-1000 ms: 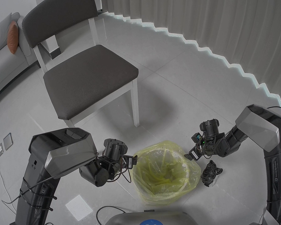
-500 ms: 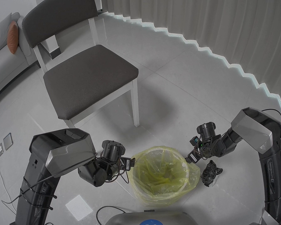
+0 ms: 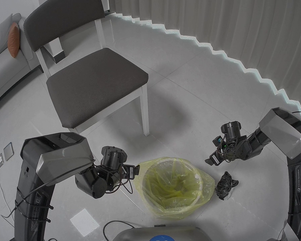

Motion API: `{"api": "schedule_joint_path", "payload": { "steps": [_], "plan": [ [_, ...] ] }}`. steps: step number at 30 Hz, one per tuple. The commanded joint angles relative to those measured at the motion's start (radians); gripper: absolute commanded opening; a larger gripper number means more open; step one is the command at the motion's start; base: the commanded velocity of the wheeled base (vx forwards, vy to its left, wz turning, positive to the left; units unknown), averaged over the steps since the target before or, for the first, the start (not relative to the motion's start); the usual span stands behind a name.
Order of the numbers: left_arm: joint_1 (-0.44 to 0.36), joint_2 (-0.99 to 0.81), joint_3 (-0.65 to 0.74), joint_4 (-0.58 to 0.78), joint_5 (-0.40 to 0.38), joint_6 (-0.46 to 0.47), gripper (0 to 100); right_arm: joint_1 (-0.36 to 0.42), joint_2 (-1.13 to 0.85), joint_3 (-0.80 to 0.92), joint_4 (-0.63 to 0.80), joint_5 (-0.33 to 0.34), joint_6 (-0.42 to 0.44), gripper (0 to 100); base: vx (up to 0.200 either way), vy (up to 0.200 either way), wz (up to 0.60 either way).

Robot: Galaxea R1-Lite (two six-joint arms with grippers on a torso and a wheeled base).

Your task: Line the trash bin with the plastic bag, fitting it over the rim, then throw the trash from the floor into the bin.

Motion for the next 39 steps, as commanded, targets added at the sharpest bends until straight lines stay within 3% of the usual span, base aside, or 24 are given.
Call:
{"api": "schedule_joint_path", "payload": {
  "steps": [1, 6, 13, 18, 24, 35, 39],
  "plan": [
    [0.012, -0.056, 0.069, -0.046, 0.000, -0.005, 100, -0.007, -0.121, 0.089, -0.001, -0.014, -0.015, 100, 0.000, 0.000, 0.00],
    [0.033, -0.087, 0.133, -0.099, -0.014, -0.003, 100, -0.013, -0.187, 0.209, -0.009, -0.014, -0.075, 100, 0.000, 0.000, 0.00],
    [0.029, -0.082, 0.161, -0.127, -0.014, -0.003, 100, -0.016, -0.199, 0.359, -0.039, -0.006, -0.080, 100, 0.000, 0.000, 0.00],
    [0.015, -0.028, 0.122, -0.125, -0.014, -0.002, 100, 0.008, -0.192, 0.431, -0.133, -0.005, -0.081, 100, 0.000, 0.000, 0.00],
    [0.000, 0.064, 0.035, -0.105, -0.014, 0.004, 100, 0.037, -0.179, 0.454, -0.147, -0.006, -0.080, 100, 0.000, 0.000, 0.00],
    [0.010, 0.088, -0.162, 0.174, -0.083, 0.007, 100, 0.050, -0.126, 0.442, -0.148, -0.005, -0.077, 100, 0.000, 0.000, 0.00],
    [0.010, 0.091, -0.189, 0.218, -0.091, 0.004, 100, 0.050, -0.104, 0.440, -0.154, -0.005, -0.077, 100, 0.000, 0.000, 0.00]
  ]
}}
